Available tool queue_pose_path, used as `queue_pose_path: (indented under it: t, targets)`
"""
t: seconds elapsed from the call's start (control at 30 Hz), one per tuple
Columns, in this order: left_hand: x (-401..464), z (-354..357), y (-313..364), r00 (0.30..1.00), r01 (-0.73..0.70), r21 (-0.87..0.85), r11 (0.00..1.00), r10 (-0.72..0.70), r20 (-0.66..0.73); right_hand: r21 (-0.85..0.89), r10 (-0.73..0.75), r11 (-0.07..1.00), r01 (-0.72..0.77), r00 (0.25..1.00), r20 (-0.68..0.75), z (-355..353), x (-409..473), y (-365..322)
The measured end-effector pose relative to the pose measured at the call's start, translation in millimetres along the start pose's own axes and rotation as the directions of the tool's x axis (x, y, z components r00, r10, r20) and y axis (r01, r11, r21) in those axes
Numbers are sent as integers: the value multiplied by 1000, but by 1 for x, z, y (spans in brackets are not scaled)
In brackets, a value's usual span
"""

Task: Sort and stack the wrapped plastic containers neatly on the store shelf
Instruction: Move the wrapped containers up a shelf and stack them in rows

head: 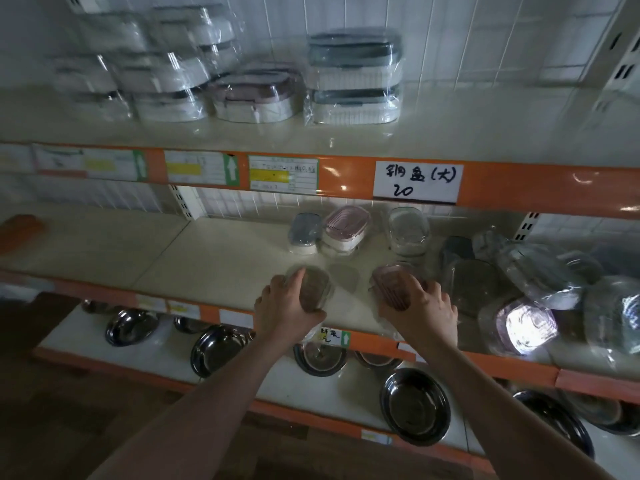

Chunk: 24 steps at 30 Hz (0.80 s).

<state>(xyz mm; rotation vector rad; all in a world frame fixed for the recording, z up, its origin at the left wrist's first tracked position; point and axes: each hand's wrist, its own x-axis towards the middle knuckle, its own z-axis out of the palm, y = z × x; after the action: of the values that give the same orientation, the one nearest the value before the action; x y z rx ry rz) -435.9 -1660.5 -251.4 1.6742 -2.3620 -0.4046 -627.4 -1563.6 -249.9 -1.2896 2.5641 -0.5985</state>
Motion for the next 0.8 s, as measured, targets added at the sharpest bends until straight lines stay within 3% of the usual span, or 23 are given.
queue_pose_path:
  t: [0.33, 0.8]
  targets:
    - [-54, -69, -40, 999, -52, -45, 998, 52, -7, 22, -48, 999, 48, 999, 9, -32, -77, -56]
    - [-155, -222, -125, 993, -116, -40, 992, 117, 22, 38, -193, 980, 194, 980, -41, -103, -198, -165]
